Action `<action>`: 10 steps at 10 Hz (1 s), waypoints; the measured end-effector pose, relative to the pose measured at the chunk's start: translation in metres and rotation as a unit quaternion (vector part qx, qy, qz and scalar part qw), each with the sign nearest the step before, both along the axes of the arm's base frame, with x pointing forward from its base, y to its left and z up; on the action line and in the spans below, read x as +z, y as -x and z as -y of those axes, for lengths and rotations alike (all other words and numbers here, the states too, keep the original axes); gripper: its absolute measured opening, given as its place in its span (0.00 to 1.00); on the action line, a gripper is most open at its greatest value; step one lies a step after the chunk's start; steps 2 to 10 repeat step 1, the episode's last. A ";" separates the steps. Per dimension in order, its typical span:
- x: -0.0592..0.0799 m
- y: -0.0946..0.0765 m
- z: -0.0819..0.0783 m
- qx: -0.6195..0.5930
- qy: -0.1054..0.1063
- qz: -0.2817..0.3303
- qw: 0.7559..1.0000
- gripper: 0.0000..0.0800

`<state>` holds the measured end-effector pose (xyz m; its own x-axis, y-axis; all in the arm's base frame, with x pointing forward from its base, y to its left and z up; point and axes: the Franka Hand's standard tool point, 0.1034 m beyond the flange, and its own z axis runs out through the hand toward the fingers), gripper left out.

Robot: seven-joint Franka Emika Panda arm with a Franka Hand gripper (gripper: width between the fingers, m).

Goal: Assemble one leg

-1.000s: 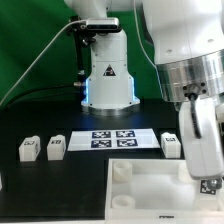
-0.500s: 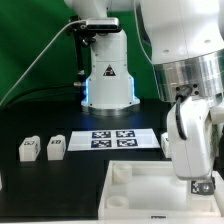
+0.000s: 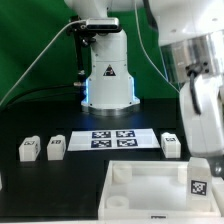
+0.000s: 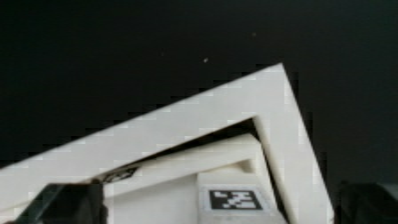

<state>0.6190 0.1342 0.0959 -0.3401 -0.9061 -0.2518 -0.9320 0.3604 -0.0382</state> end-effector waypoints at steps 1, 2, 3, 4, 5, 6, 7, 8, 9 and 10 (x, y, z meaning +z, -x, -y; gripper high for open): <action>0.000 0.002 -0.006 0.000 -0.002 -0.006 1.000 0.81; 0.000 0.002 -0.006 0.000 -0.002 -0.006 1.000 0.81; 0.000 0.002 -0.006 0.000 -0.002 -0.006 1.000 0.81; 0.000 0.002 -0.006 0.000 -0.002 -0.006 1.000 0.81; 0.000 0.002 -0.006 0.000 -0.002 -0.006 1.000 0.81; 0.000 0.002 -0.006 0.000 -0.002 -0.006 1.000 0.81; 0.000 0.002 -0.006 0.000 -0.002 -0.006 1.000 0.81; 0.000 0.002 -0.006 0.000 -0.002 -0.006 1.000 0.81; 0.000 0.002 -0.006 0.000 -0.002 -0.006 1.000 0.81; 0.000 0.002 -0.006 0.000 -0.002 -0.006 1.000 0.81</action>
Offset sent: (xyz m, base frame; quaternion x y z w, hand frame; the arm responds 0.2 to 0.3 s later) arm 0.0000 0.0000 0.0000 0.0000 0.0000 0.0000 1.0000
